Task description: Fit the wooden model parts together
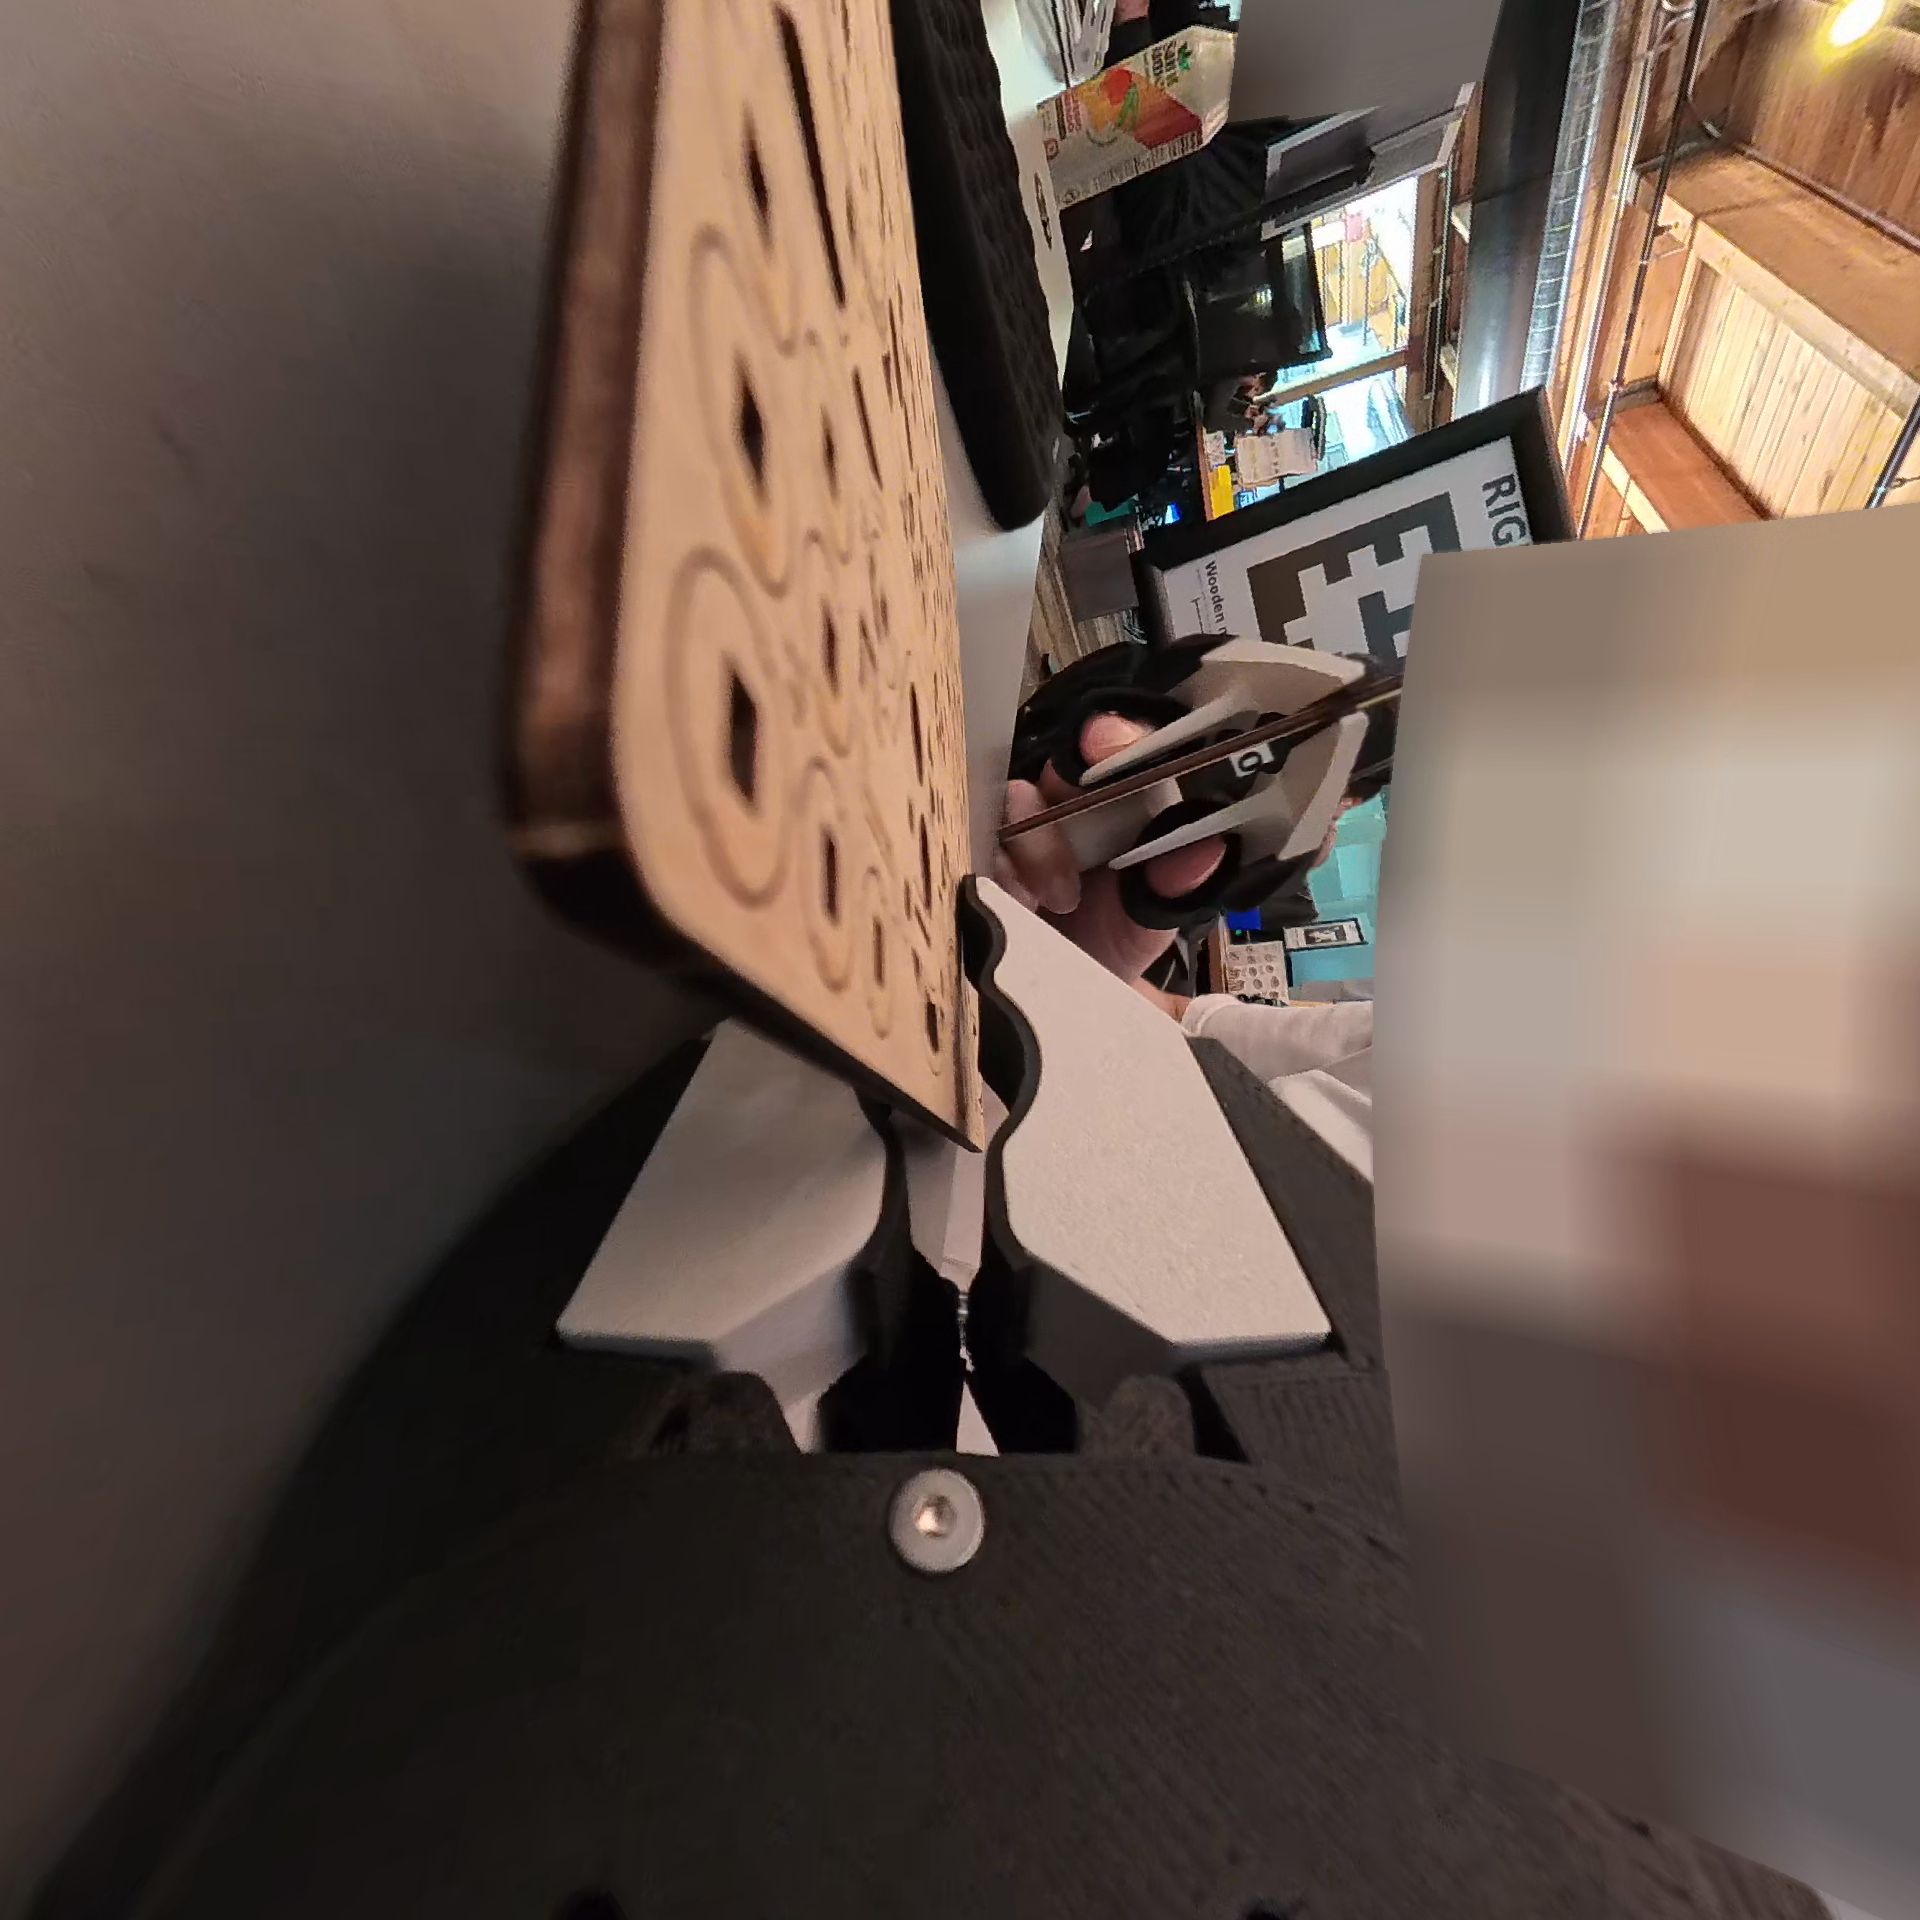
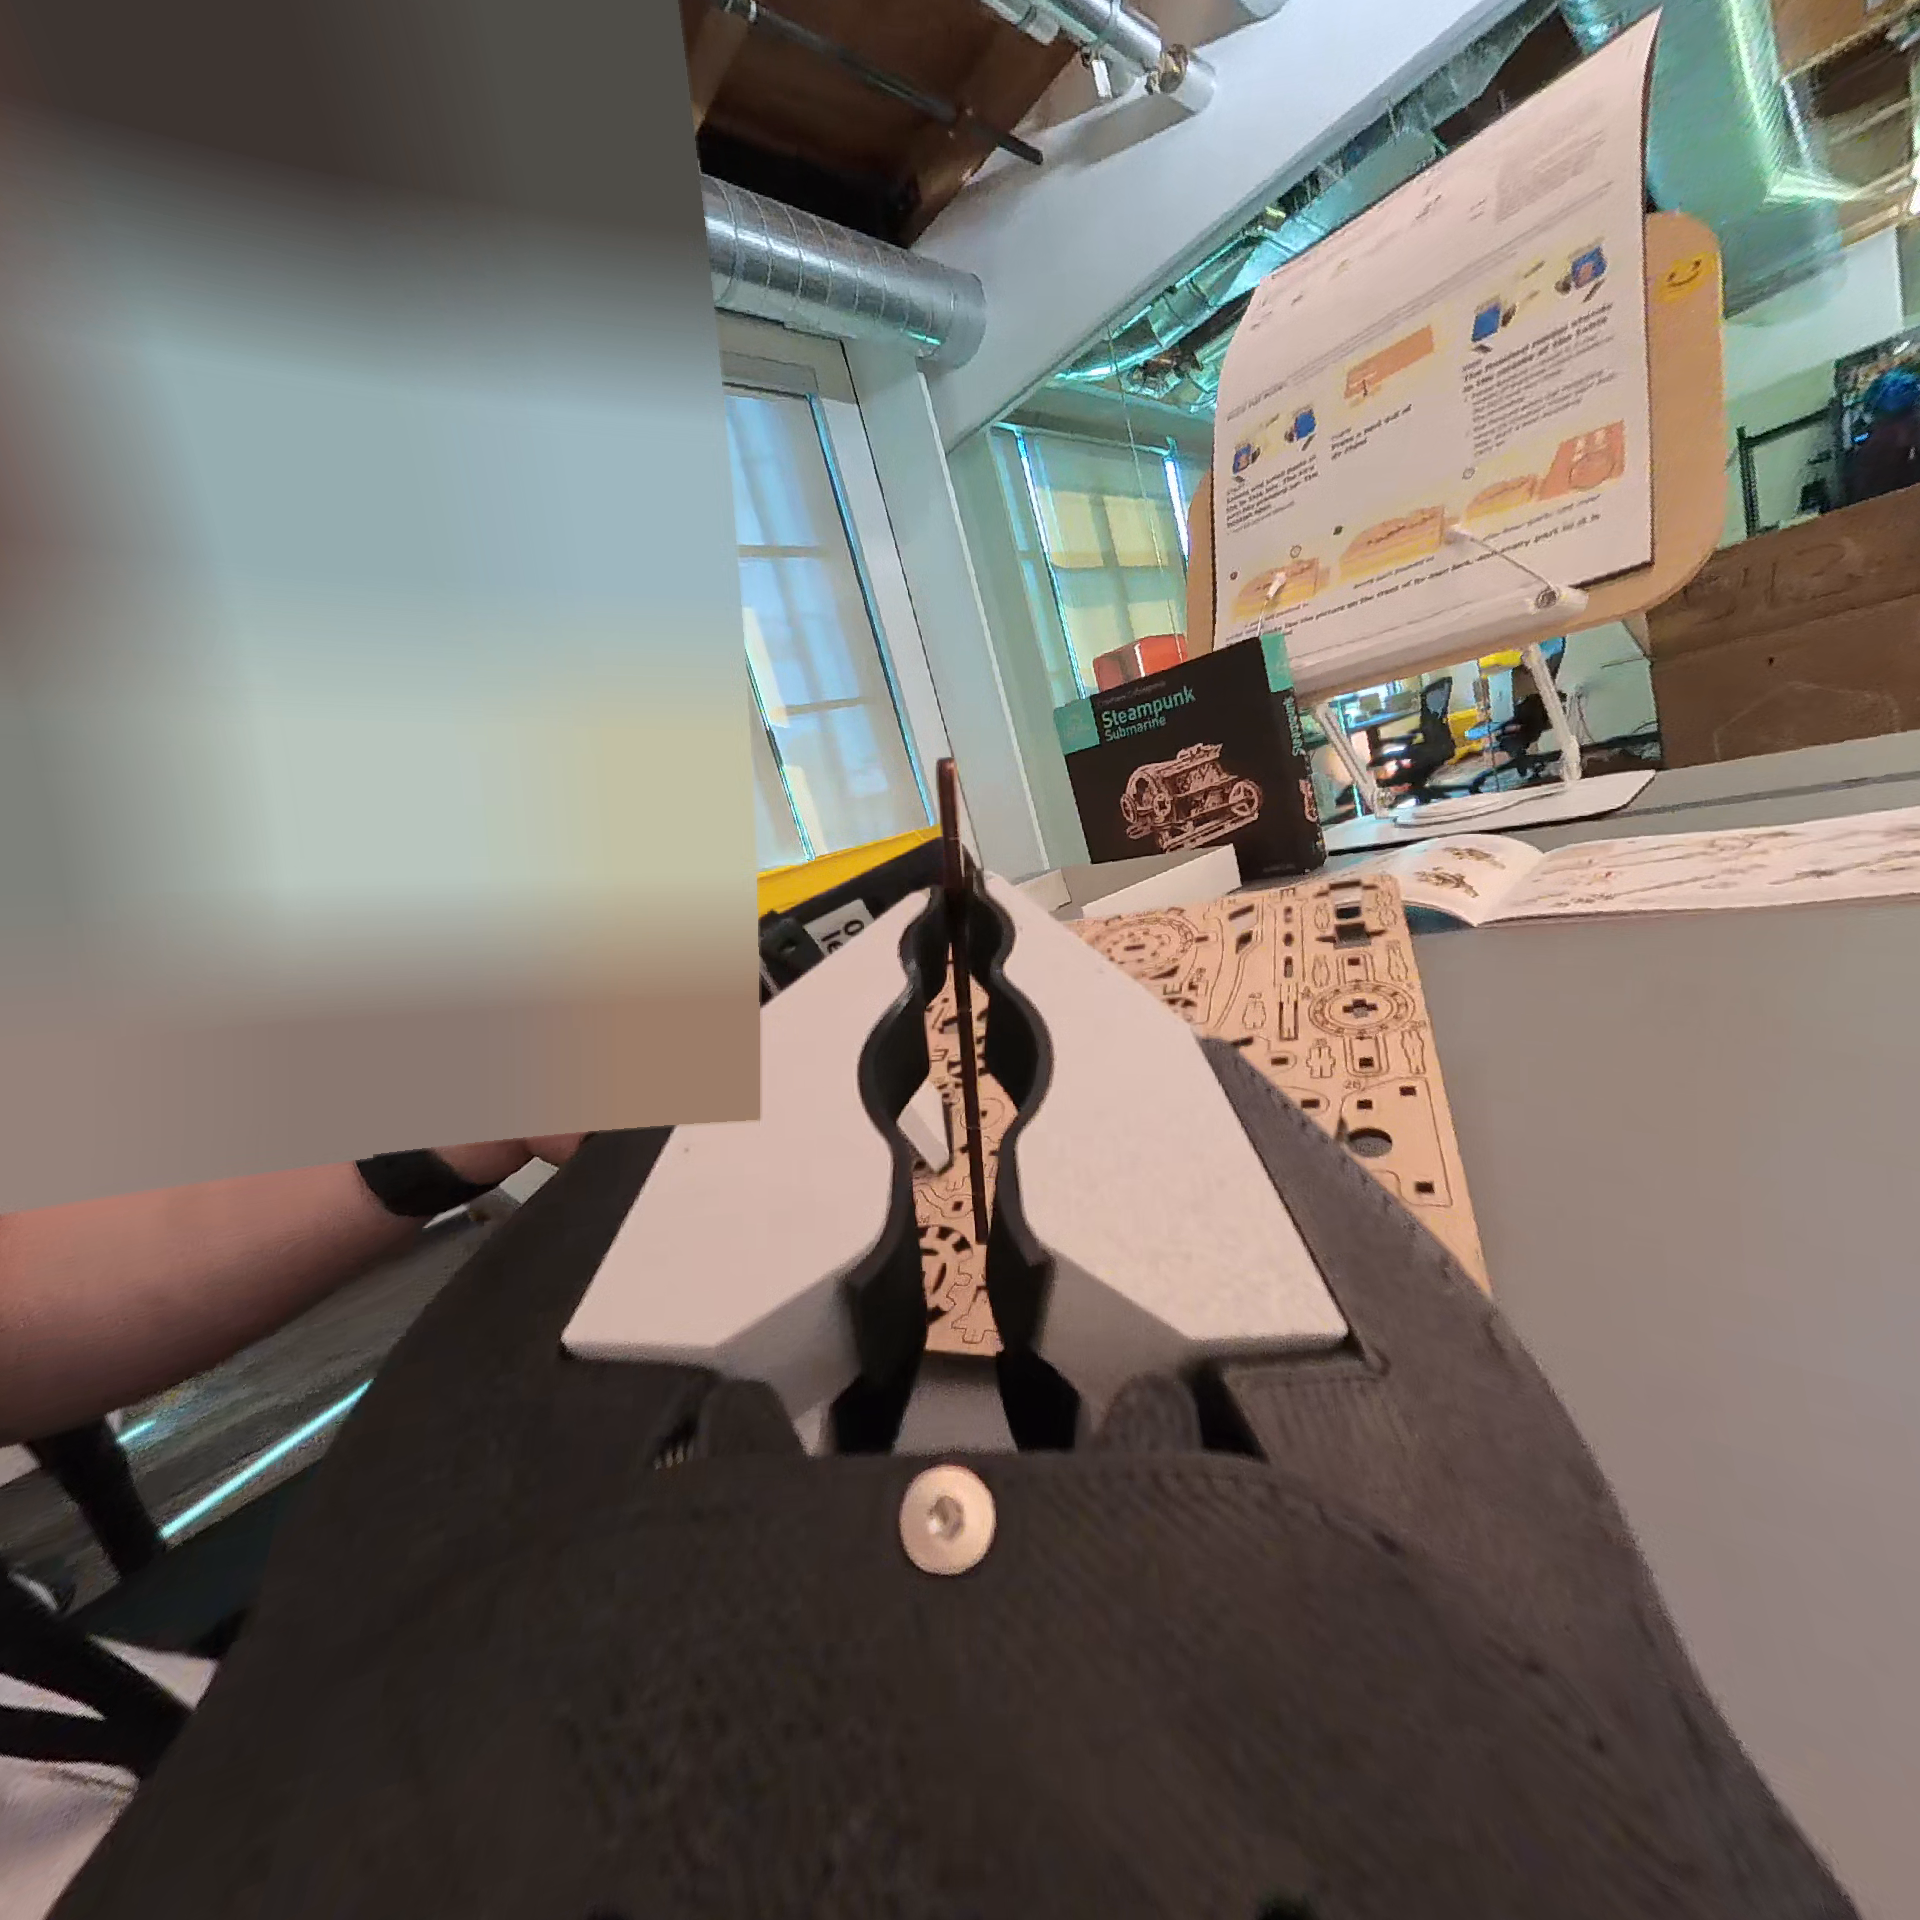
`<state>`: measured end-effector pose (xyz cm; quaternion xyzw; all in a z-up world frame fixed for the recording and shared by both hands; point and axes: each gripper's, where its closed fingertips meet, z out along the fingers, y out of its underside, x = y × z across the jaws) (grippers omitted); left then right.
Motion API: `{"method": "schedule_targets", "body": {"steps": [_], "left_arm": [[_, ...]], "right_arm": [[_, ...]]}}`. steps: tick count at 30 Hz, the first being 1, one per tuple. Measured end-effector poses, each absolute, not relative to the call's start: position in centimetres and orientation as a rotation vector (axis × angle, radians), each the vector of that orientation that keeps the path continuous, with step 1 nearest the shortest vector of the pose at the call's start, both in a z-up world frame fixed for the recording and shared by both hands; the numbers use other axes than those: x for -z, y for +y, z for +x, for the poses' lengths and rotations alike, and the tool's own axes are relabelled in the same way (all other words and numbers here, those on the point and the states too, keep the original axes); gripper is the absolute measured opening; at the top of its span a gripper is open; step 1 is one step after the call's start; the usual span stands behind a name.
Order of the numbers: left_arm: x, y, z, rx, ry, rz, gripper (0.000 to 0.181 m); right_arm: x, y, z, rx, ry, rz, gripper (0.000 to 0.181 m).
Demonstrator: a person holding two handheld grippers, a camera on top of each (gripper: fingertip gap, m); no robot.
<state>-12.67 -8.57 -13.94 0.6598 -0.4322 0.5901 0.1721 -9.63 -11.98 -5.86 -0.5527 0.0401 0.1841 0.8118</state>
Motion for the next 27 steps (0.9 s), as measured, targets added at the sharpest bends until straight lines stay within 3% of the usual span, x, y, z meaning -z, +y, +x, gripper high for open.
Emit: {"method": "schedule_targets", "body": {"steps": [1,27], "left_arm": [[14.0,-8.6,-12.8,-1.673,-1.228,1.872,0.000],[14.1,-9.0,-13.2,-1.666,-1.275,1.871,0.000]], "right_arm": [[5.9,-12.0,-9.6,-0.391,0.095,-1.172,0.002],[6.9,-11.9,-11.7,-0.285,-0.091,-1.221,0.003]]}}
